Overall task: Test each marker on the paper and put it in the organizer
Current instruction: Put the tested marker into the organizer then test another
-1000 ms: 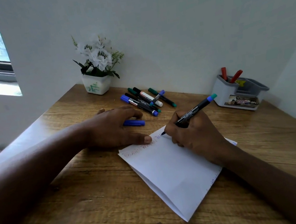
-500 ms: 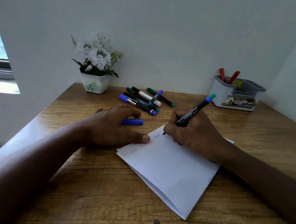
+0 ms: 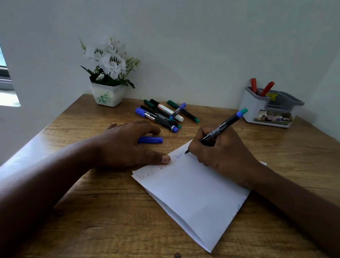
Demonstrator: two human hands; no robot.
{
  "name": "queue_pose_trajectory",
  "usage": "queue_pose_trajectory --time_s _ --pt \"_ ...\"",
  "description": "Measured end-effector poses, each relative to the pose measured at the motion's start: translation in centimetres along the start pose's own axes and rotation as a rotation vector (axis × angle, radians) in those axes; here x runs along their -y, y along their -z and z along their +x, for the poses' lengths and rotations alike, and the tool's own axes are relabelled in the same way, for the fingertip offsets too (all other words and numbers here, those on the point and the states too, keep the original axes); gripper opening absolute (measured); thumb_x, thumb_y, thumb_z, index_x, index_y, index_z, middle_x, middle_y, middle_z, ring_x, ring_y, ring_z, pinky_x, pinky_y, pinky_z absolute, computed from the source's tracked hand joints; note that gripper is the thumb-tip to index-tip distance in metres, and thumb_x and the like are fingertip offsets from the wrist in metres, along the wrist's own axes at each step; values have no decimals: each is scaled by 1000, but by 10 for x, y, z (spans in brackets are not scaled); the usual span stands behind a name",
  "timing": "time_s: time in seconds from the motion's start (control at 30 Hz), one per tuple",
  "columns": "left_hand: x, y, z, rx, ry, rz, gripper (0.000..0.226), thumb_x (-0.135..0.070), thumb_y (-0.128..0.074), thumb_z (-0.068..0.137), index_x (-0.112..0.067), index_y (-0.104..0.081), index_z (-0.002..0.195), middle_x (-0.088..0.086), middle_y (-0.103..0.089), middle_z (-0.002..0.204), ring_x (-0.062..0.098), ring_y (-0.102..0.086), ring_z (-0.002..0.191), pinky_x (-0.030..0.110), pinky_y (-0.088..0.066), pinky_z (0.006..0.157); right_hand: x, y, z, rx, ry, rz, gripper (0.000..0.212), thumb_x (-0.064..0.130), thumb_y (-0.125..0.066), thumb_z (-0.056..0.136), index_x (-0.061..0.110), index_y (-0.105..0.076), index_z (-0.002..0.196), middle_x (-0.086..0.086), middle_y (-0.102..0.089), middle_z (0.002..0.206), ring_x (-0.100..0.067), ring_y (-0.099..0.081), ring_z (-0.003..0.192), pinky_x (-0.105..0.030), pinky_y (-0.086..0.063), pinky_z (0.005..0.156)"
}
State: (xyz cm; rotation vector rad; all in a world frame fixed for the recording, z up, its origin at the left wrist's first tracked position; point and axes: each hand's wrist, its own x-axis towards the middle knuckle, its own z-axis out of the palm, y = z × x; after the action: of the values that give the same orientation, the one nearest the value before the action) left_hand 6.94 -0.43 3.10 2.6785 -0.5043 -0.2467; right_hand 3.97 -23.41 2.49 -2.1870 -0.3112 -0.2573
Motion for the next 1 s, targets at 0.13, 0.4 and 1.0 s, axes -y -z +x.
queue_pose_trajectory --time_s 0.13,0.4,1.0 --pt "-1 0 0 3 10 3 103 -86 -53 59 -42 -35 151 -13 -31 161 15 -34 144 50 -25 120 -5 -1 1 -67 -80 27 10 17 -74 85 11 -70 77 0 -66 63 -8 -60 59 -25 -48 58" --pt "-2 0 -1 -13 6 10 102 -87 -51 59 -42 -35 150 -13 -33 160 15 -35 142 44 -26 116 -2 2 2 -7 -68 7 18 17 -73 85 13 -66 69 3 -64 55 -6 -58 53 -26 -48 55" --pt "7 -5 4 -300 -153 -40 39 -52 -67 88 -39 -65 124 -14 -61 133 7 -55 123 36 -50 99 -10 14 7 2 -263 580 13 8 -63 95 2 -73 101 -8 -77 79 -15 -70 70 -21 -54 56"
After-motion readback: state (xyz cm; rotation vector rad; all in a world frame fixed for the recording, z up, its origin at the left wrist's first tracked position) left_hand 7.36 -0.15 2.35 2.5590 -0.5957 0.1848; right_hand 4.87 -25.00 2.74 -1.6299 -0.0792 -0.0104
